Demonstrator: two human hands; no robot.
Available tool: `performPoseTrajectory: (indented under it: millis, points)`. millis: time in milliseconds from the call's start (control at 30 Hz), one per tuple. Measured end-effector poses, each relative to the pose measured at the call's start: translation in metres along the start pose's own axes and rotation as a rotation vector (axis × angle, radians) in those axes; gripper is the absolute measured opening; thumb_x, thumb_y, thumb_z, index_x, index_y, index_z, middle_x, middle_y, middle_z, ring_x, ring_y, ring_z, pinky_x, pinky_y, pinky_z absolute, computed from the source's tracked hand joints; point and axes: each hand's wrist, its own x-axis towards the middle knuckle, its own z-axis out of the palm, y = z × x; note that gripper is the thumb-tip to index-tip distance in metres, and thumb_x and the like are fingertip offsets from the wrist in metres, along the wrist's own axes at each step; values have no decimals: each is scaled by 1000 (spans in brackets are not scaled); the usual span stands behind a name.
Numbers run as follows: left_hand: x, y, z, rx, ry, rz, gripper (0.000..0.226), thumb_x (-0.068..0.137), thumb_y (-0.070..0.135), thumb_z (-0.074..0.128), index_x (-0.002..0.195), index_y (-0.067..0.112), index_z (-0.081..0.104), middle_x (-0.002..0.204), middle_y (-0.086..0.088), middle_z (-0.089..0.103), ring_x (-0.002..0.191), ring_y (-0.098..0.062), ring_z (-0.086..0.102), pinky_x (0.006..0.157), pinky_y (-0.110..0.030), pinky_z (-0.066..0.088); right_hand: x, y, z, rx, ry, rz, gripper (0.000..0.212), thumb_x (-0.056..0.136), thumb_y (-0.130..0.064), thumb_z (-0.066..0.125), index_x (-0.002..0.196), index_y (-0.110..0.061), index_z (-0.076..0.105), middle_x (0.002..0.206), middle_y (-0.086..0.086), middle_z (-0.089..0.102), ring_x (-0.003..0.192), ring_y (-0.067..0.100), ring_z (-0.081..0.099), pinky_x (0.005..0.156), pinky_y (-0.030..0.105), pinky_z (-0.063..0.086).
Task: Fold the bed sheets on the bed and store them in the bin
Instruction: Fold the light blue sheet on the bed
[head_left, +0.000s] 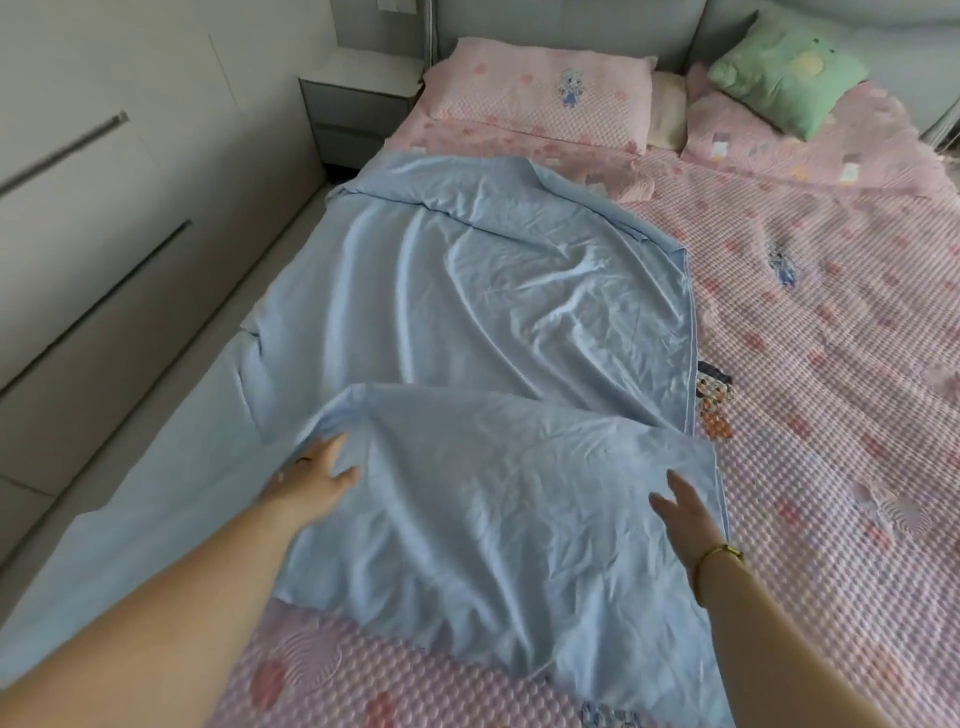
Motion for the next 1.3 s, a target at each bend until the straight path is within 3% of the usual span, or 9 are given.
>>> performPoseTrajectory:
  millis: [333, 567, 667, 733, 900, 1067, 1167, 1233, 1300]
  points:
    - [-44, -112, 32, 1, -21, -376, 76, 89, 46, 50, 148, 19, 9, 154, -2, 16, 138, -18, 28, 109, -34, 28, -2, -27, 107, -132, -271, -91, 43, 92, -2, 48, 134, -8, 42, 138, 13, 44, 128, 26, 41, 99, 32, 33]
    - [-42, -188, 39, 149, -211, -427, 77, 88, 44, 52, 147, 22, 7, 153, -2, 16, 136, -19, 30, 107, -45, 28, -42, -66, 232, -115, -380, -156, 25, 92, 0, 47, 111, -18, 48, 106, -2, 56, 101, 12, 49, 65, 5, 41]
    - [-24, -231, 51, 203, -146, -205, 94, 34, 35, 91, 114, 10, 49, 105, -19, 63, 82, -30, 67, 62, -45, 54, -64, -70, 296, -95, -382, -108, 24, 92, 1, 47, 107, -17, 48, 100, -1, 57, 94, 12, 51, 63, 0, 42]
    - [-12, -253, 52, 225, -119, -86, 79, 2, 17, 90, 73, 7, 58, 60, -11, 60, 43, -27, 59, 37, -27, 45, -77, -72, 334, -98, -349, -70, 22, 92, 1, 48, 103, -17, 50, 98, 0, 58, 92, 12, 52, 64, 1, 43]
    - [10, -290, -3, 83, -173, -9, 40, 94, 19, 43, 60, 21, 22, 64, 4, 32, 76, -20, 43, 65, -28, 33, -115, -81, 416, -521, -380, -322, 26, 88, -15, 58, 110, -28, 52, 105, -13, 56, 109, 14, 52, 97, 23, 42]
    - [11, -324, -61, -223, -95, 138, 29, 76, 40, 27, 86, 16, 37, 53, 8, 49, 66, -14, 46, 55, -12, 31, -162, -102, 494, -1190, -422, -986, 102, 25, -72, 70, 110, -25, 42, 101, -11, 70, 97, 11, 66, 92, 44, 35]
    - [1, -328, -106, -401, -34, 220, 31, 70, 45, 35, 92, 68, 35, 61, 53, 44, 89, 15, 47, 63, -6, 36, -175, -133, 524, -1113, -457, -1105, 70, 48, -63, 70, 102, -22, 54, 80, -11, 70, 84, 5, 67, 103, 43, 30]
    - [-3, -335, -118, -469, 7, 208, 20, 66, 58, 39, 66, 55, 59, 70, 53, 47, 84, 20, 49, 65, -8, 37, -177, -162, 528, -1023, -446, -1109, 30, 61, -46, 70, 78, -21, 66, 61, -7, 66, 62, 7, 64, 86, 25, 49]
    - [-6, -348, -124, -504, 72, 191, 25, 56, 66, 38, 74, 54, 50, 77, 48, 52, 86, 24, 47, 69, -6, 37, -176, -186, 525, -1058, -502, -1030, 34, 73, -46, 54, 88, -18, 68, 80, 3, 71, 79, 18, 65, 73, 22, 46]
